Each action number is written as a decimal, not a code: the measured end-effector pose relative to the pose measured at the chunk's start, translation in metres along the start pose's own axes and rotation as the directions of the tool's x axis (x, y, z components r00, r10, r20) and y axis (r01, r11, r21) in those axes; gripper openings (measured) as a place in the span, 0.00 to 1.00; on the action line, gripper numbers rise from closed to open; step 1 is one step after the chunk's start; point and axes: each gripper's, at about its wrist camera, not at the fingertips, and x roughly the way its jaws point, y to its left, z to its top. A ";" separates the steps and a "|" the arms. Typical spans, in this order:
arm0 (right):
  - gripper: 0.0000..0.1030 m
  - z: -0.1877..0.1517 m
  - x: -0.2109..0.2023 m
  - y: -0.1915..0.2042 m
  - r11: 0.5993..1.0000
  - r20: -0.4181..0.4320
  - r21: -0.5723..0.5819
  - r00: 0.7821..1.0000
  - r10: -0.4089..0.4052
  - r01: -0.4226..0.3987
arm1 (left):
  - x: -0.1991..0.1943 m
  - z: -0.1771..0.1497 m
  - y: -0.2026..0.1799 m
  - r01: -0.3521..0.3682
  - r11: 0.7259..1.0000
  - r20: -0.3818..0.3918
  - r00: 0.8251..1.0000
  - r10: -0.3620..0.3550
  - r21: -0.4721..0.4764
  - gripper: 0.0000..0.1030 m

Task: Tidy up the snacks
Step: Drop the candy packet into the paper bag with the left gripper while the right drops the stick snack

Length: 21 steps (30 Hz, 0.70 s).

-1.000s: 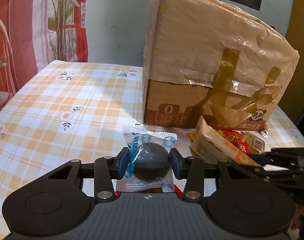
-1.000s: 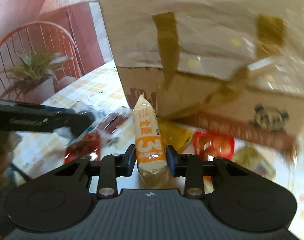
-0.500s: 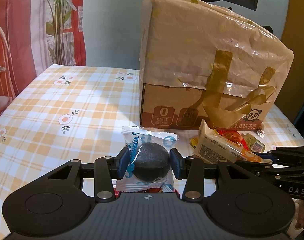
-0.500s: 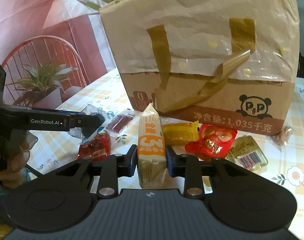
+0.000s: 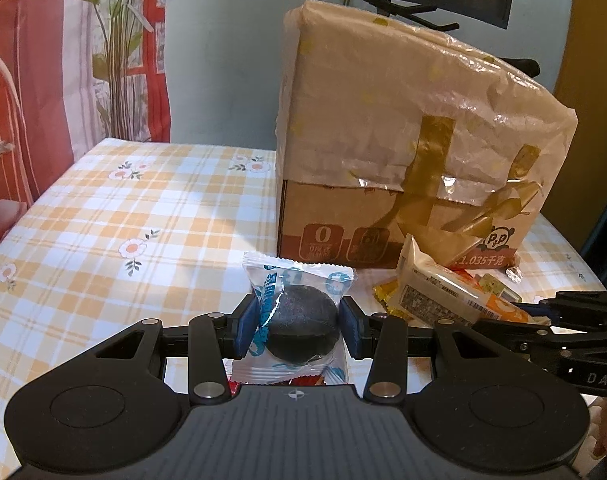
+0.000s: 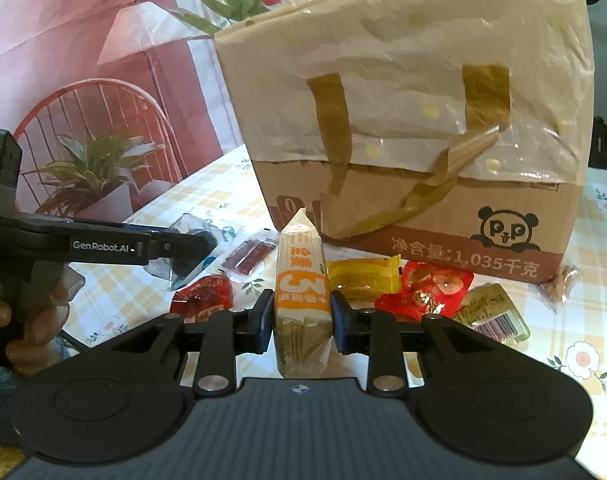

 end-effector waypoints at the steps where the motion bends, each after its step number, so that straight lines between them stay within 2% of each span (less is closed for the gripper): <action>1: 0.30 0.000 -0.001 0.000 1.000 0.005 -0.002 1.000 0.003 -0.003 | -0.002 0.002 0.000 -0.003 1.000 0.007 1.000 0.003 0.003 0.45; 12: 0.30 0.025 -0.033 0.007 0.998 0.130 -0.064 0.991 0.025 -0.017 | -0.028 0.038 -0.002 0.007 1.000 0.101 0.995 -0.009 0.020 0.45; 21: 0.30 0.052 -0.070 0.005 0.999 0.285 -0.037 0.958 0.016 -0.005 | -0.053 0.076 -0.016 0.044 0.998 0.222 0.974 -0.053 0.044 0.45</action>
